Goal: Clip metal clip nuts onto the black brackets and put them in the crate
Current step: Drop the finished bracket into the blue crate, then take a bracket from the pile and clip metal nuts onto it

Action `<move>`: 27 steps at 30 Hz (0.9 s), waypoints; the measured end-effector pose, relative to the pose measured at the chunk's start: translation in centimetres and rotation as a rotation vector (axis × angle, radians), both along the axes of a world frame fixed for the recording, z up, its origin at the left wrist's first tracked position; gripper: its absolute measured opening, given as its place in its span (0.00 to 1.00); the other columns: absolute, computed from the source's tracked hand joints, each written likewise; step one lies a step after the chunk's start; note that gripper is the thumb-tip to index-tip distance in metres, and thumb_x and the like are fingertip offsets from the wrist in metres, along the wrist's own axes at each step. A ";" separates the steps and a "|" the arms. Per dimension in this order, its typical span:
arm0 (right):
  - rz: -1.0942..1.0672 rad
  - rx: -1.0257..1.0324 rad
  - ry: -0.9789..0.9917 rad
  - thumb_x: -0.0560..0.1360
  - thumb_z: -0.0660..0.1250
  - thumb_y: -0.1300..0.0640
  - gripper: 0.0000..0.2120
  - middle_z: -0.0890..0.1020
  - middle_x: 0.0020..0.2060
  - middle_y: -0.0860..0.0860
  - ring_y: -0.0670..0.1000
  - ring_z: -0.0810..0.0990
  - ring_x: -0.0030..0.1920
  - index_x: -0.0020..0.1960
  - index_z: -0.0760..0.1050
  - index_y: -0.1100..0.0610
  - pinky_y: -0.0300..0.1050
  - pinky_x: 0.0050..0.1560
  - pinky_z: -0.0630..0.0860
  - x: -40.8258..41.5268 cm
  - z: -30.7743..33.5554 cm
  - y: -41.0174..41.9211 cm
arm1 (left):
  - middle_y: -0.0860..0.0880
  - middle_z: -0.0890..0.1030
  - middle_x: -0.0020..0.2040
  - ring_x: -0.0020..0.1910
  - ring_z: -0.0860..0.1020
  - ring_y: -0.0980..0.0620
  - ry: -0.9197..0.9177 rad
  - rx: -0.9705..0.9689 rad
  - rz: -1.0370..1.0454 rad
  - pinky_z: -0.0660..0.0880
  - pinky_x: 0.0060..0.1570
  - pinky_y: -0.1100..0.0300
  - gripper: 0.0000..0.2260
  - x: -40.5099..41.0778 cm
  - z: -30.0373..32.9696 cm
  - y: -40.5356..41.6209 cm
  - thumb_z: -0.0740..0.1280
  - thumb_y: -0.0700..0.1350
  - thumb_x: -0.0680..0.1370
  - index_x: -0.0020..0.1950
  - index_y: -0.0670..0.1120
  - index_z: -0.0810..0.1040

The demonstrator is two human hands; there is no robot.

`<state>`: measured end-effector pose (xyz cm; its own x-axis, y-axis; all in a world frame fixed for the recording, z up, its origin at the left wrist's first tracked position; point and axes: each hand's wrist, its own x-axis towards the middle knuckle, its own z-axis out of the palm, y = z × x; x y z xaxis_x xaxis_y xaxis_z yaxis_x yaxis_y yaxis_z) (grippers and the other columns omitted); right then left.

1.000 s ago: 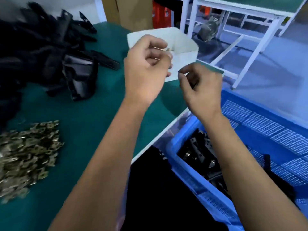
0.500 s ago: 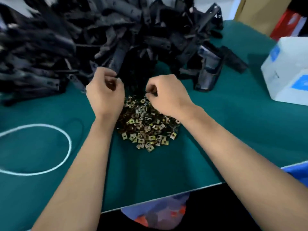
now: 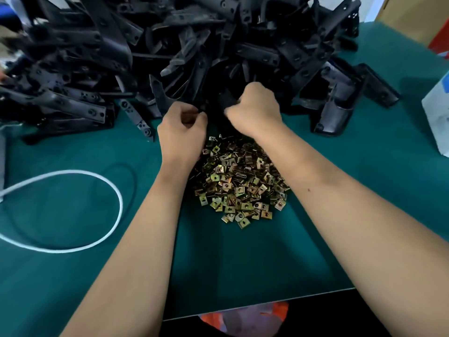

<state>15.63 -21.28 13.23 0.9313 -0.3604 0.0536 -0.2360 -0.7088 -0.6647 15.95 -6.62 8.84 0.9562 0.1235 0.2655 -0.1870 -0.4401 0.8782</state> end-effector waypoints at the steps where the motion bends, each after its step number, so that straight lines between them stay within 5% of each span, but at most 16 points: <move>1: -0.002 0.069 0.004 0.74 0.71 0.57 0.13 0.75 0.34 0.50 0.54 0.76 0.35 0.35 0.68 0.55 0.43 0.31 0.67 -0.1 0.2 -0.7 | 0.56 0.83 0.45 0.47 0.83 0.55 0.008 -0.010 -0.007 0.82 0.54 0.48 0.06 0.0 0.1 0.0 0.71 0.47 0.78 0.53 0.48 0.81; 4: -0.004 0.291 -0.006 0.76 0.68 0.60 0.05 0.71 0.34 0.52 0.53 0.72 0.34 0.43 0.73 0.58 0.45 0.31 0.67 -1.3 0.6 -2.6 | 0.57 0.82 0.45 0.46 0.81 0.61 0.014 -0.044 -0.034 0.82 0.53 0.49 0.06 -0.2 0.3 0.0 0.71 0.48 0.79 0.53 0.47 0.81; 9: 0.073 0.641 -0.243 0.77 0.66 0.60 0.06 0.69 0.32 0.52 0.51 0.67 0.29 0.43 0.72 0.55 0.40 0.25 0.61 -4.5 1.3 -3.1 | 0.44 0.85 0.47 0.41 0.85 0.49 0.048 -0.289 -0.145 0.81 0.39 0.53 0.06 -1.0 1.4 -0.6 0.66 0.46 0.83 0.53 0.43 0.79; 13: 0.103 0.331 -0.536 0.78 0.67 0.59 0.11 0.71 0.28 0.51 0.53 0.70 0.28 0.39 0.68 0.58 0.46 0.30 0.66 -6.0 0.2 -2.6 | 0.40 0.86 0.53 0.44 0.86 0.42 0.195 -0.677 -0.359 0.80 0.38 0.58 0.15 -1.8 2.4 -0.7 0.63 0.52 0.85 0.62 0.41 0.73; 16: 0.182 0.156 -0.716 0.77 0.68 0.62 0.11 0.70 0.30 0.49 0.46 0.68 0.30 0.40 0.68 0.62 0.41 0.33 0.64 -6.9 -0.3 -2.3 | 0.39 0.85 0.57 0.49 0.86 0.41 0.242 -0.791 -0.468 0.81 0.45 0.56 0.18 -1.9 2.6 -0.8 0.62 0.55 0.84 0.67 0.43 0.70; 19: 0.416 -0.100 -0.778 0.74 0.69 0.63 0.08 0.70 0.34 0.47 0.48 0.68 0.34 0.42 0.70 0.62 0.44 0.34 0.66 -7.7 -0.5 -1.6 | 0.41 0.85 0.57 0.49 0.85 0.44 0.273 -0.863 -0.528 0.81 0.50 0.54 0.17 -1.9 2.9 -0.7 0.63 0.56 0.83 0.66 0.47 0.71; 22: 0.667 -0.322 -0.749 0.72 0.70 0.62 0.07 0.70 0.41 0.48 0.54 0.72 0.36 0.48 0.74 0.61 0.50 0.34 0.73 -8.3 -0.4 -0.6 | 0.41 0.81 0.55 0.49 0.79 0.43 0.322 -0.887 -0.515 0.76 0.51 0.51 0.26 -1.8 3.2 -0.1 0.70 0.55 0.79 0.70 0.39 0.73; 27: 0.851 -0.337 -0.675 0.76 0.73 0.60 0.10 0.76 0.47 0.53 0.54 0.74 0.40 0.55 0.79 0.63 0.52 0.40 0.76 -8.2 -0.6 -0.2 | 0.49 0.83 0.38 0.38 0.82 0.50 0.343 -0.926 -0.289 0.79 0.41 0.53 0.14 -1.1 2.6 1.1 0.75 0.39 0.74 0.52 0.49 0.74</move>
